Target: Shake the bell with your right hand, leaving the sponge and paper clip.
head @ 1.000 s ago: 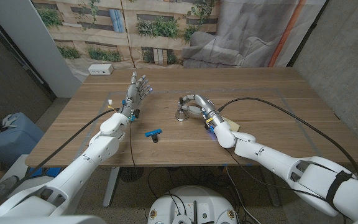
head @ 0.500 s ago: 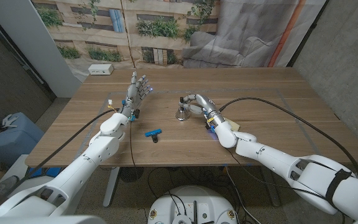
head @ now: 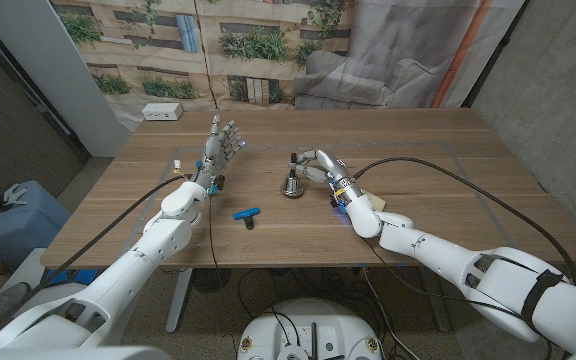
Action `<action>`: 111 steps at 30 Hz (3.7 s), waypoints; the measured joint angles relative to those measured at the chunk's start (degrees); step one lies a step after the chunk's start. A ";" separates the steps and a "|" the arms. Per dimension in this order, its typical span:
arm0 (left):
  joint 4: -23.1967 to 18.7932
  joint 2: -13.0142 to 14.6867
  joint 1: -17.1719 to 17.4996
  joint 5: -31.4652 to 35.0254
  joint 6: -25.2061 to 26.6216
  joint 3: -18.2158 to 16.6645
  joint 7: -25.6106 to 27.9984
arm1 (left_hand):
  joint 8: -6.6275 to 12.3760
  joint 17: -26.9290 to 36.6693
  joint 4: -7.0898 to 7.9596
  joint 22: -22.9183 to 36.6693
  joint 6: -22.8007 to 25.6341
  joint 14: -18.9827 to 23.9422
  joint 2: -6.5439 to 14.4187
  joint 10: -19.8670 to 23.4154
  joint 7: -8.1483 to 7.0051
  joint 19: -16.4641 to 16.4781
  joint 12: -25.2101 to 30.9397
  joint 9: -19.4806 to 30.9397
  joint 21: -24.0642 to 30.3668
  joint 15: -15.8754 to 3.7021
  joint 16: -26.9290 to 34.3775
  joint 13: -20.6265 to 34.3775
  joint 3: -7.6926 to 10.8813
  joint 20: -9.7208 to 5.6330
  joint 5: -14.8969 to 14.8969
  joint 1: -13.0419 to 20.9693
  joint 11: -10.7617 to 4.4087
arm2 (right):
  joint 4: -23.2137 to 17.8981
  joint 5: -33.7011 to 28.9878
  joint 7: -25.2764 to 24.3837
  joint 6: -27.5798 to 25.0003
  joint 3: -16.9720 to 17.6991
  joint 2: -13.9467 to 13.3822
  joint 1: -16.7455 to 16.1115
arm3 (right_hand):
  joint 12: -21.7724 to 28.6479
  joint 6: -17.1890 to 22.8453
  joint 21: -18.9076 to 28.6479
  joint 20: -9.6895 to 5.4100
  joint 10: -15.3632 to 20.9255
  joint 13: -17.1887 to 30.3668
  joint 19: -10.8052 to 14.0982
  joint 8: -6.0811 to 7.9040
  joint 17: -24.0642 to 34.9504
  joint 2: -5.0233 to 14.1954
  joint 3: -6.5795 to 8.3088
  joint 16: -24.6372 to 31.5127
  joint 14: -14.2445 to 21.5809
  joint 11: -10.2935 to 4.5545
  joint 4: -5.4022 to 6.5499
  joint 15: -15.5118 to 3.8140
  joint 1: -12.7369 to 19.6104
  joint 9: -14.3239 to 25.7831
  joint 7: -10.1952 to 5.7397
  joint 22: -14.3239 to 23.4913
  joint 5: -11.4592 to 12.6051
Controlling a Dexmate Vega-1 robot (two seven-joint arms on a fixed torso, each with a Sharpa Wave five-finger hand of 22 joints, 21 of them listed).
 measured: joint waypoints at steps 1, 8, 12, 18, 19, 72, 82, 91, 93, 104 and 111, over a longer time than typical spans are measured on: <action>0.00 0.00 0.00 0.00 0.00 0.00 0.00 | 0.00 0.00 0.00 0.00 0.00 0.00 0.00 0.00 0.00 0.00 0.00 0.00 0.00 0.00 0.00 0.00 0.00 0.00 0.00 0.00 0.00 | 0.00 0.05 -0.26 0.24 0.10 0.02 0.00 | 0.00 0.09 0.00 0.00 0.18 0.00 0.00 0.00 0.12 0.00 0.00 0.00 0.00 0.00 0.00 0.00 0.00 0.00 0.09 0.00 0.00; 0.00 0.00 0.00 0.00 -0.02 0.00 0.00 | 0.00 0.00 0.00 0.00 0.00 0.00 0.00 0.00 0.00 0.00 0.00 0.00 0.00 0.00 0.00 0.00 0.00 0.00 0.00 0.00 0.00 | -0.60 0.10 -0.50 0.44 0.75 0.01 -0.38 | 0.00 0.09 0.00 0.00 0.26 0.00 0.00 0.00 0.27 -0.31 0.24 0.00 0.61 -0.08 -0.24 -0.20 0.31 -0.01 0.09 0.00 -0.04; 0.00 0.01 0.00 0.00 -0.02 0.00 0.00 | 0.00 0.00 0.00 0.00 0.00 0.00 0.00 0.00 0.00 0.00 0.00 0.00 0.00 0.00 0.00 0.00 0.00 0.00 0.00 0.00 0.00 | -1.27 0.25 -1.36 0.95 1.13 -0.17 -0.67 | 0.00 0.09 0.00 -0.32 0.79 0.00 0.32 -0.01 0.26 -0.30 0.24 0.00 0.61 0.03 -0.24 -0.20 0.32 -0.01 0.09 0.00 -0.04; -0.01 0.01 0.02 0.00 -0.02 0.00 0.00 | 0.00 0.00 0.00 0.00 0.00 0.00 0.00 0.00 0.00 0.00 0.00 0.00 0.00 0.00 0.00 0.00 0.00 0.00 0.00 0.00 0.00 | -3.03 0.38 -1.79 0.80 2.00 -0.75 -1.36 | -0.25 0.09 0.00 -0.32 0.88 0.01 0.32 -0.05 0.50 -0.46 0.14 0.08 0.61 -0.08 -0.51 -0.20 1.52 -0.04 0.09 0.00 -0.21; -0.01 0.01 0.02 0.00 -0.02 0.00 0.00 | 0.00 0.00 0.00 0.00 0.00 0.00 0.00 0.00 0.00 0.00 0.00 0.00 0.00 0.00 0.00 0.00 0.00 0.00 0.00 0.00 0.00 | -3.56 0.38 -1.79 0.80 2.26 -0.94 -1.55 | -0.25 0.09 0.00 -0.32 0.88 0.01 0.32 -0.05 0.54 -0.47 0.06 0.27 0.61 -0.08 -0.74 -0.20 1.53 -0.04 0.09 0.04 -0.21; -0.01 0.01 0.02 -0.01 -0.02 0.00 0.00 | 0.00 0.00 0.00 0.00 0.00 0.00 0.00 0.00 0.00 0.00 0.00 0.00 0.00 0.00 0.00 0.00 0.00 0.00 0.00 0.00 0.00 | -11.78 -9.76 -10.10 -5.35 3.86 -4.92 -1.85 | -2.45 -0.14 0.00 -0.10 0.86 0.13 0.52 -1.24 2.66 -3.76 -1.33 1.36 -0.25 -0.06 -1.44 0.21 10.73 0.80 -0.14 0.28 -0.93; -0.01 0.01 0.02 -0.01 -0.04 0.00 0.00 | 0.00 0.00 0.00 0.00 0.00 0.00 0.00 0.00 0.00 0.00 0.00 0.00 0.00 0.00 0.00 0.00 0.00 0.00 0.00 0.00 0.00 | -9.16 -13.78 -14.71 -5.35 1.29 -4.49 0.48 | -2.46 -0.13 0.00 -0.10 0.86 0.31 0.51 -1.59 2.65 -4.98 -2.03 1.36 -0.24 -0.06 -1.18 0.21 12.67 0.81 -0.13 0.28 -0.94; 0.00 0.01 0.02 -0.01 -0.04 0.00 -0.01 | 0.00 0.00 0.00 0.00 0.00 0.00 0.00 0.00 0.00 0.00 0.00 0.00 0.00 0.00 0.00 0.00 0.00 0.00 0.00 0.00 0.00 | -7.03 -15.91 -18.00 -5.61 -0.87 -3.92 2.35 | -2.47 0.50 0.00 -0.11 0.86 0.42 0.51 -1.71 2.65 -4.68 -2.61 1.36 -0.24 -0.06 -0.60 0.21 12.97 0.79 -0.76 0.28 -1.04; 0.00 0.01 0.02 -0.01 -0.04 0.00 -0.01 | 0.00 0.00 0.00 0.00 0.00 0.00 0.00 0.00 0.00 0.00 0.00 0.00 0.00 0.00 0.00 0.00 0.00 0.00 0.00 0.00 0.00 | -6.95 -15.97 -18.14 -5.66 -0.99 -3.92 2.43 | -2.46 0.50 0.00 -0.11 0.86 0.43 0.51 -1.80 2.65 -4.68 -2.65 1.36 -0.24 -0.06 -0.56 0.21 12.97 0.79 -0.76 0.28 -0.98; 0.01 0.01 0.02 -0.01 -0.04 -0.01 -0.01 | 0.00 0.00 0.00 0.00 0.00 0.00 0.00 0.00 0.00 0.00 0.00 0.00 0.00 0.00 0.00 0.00 0.00 0.00 0.00 0.00 0.00 | -11.31 -10.96 -12.55 -7.56 0.24 -5.26 1.02 | -2.90 0.29 0.00 -0.11 0.63 0.42 0.51 -1.90 2.22 -3.77 -3.52 0.87 -0.23 -0.30 0.31 0.21 12.04 1.01 -1.18 0.28 -0.65; 0.00 0.01 0.02 -0.01 -0.04 -0.01 -0.02 | 0.00 0.00 0.00 0.00 0.00 0.00 0.00 0.00 0.00 0.00 0.00 0.00 0.00 0.00 0.00 0.00 0.00 0.00 0.00 0.00 0.00 | -17.12 -8.39 -9.18 -8.80 3.25 -6.36 -1.73 | -3.29 0.19 0.00 -0.11 0.42 0.43 0.51 -2.34 1.96 -3.26 -3.73 0.43 -0.44 -0.10 1.04 0.01 10.58 1.16 -1.28 0.27 -0.65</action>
